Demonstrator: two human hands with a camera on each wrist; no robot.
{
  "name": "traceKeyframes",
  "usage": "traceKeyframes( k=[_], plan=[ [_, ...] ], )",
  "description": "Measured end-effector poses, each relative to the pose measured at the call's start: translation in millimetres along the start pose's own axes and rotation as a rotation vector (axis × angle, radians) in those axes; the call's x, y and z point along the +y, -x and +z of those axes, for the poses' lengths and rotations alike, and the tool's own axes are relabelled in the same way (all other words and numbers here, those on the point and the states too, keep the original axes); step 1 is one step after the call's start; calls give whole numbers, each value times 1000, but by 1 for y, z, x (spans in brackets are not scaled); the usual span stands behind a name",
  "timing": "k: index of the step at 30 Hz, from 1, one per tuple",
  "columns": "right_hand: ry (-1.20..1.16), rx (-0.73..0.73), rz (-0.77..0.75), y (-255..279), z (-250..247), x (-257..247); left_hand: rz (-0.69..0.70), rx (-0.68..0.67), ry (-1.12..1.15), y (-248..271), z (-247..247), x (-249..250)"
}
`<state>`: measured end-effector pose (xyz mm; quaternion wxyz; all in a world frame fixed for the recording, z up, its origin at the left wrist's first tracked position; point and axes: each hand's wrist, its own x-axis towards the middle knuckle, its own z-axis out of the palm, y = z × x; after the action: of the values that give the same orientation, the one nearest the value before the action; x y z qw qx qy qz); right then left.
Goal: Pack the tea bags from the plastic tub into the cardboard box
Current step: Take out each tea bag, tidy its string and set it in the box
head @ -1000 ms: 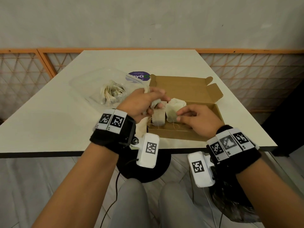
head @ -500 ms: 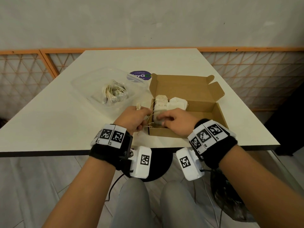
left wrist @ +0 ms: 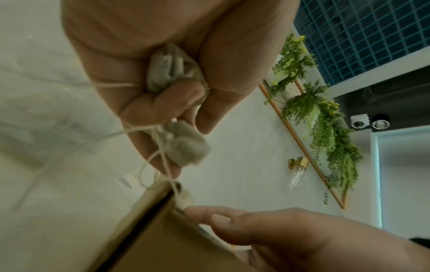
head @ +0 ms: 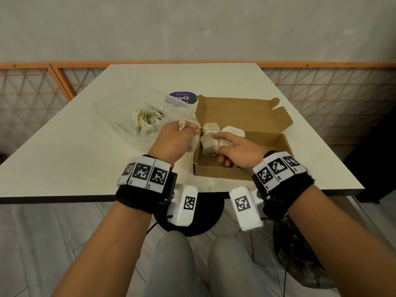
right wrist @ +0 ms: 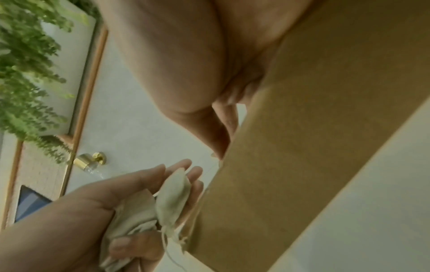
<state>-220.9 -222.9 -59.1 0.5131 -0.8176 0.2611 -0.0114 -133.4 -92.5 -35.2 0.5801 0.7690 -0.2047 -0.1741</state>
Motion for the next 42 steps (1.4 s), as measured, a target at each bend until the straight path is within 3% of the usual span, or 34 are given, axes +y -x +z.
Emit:
traceKeyframes(
  k=[5,9,13,16,19,25,27,30,32,38,42],
  plan=[
    [-136,25,50,-1,-3,0,66,30,35,-6,8,7],
    [-159,142,-45,1,-1,-3,26,-11,27,-10,13,7],
    [-129,37,-117,4,4,-16,-40,-51,99,-12,13,6],
    [-238,70,-115,3,4,-21,-53,-82,135,-11,10,6],
    [-264,142,-48,1,-5,-13,22,-44,82,-9,6,9],
    [-565,96,-7,8,-20,1,196,112,183,-14,10,7],
    [-684,72,-23,11,-22,2,203,75,144,-15,16,4],
    [-755,50,-47,11,-26,3,169,-86,73,-15,25,1],
    [-690,50,-50,11,-30,3,185,-147,48,-14,28,0],
    [84,173,-219,6,-47,-4,193,-196,-30,-19,33,0],
    [403,195,-195,3,-64,-16,191,-161,-5,-22,34,-2]
  ],
)
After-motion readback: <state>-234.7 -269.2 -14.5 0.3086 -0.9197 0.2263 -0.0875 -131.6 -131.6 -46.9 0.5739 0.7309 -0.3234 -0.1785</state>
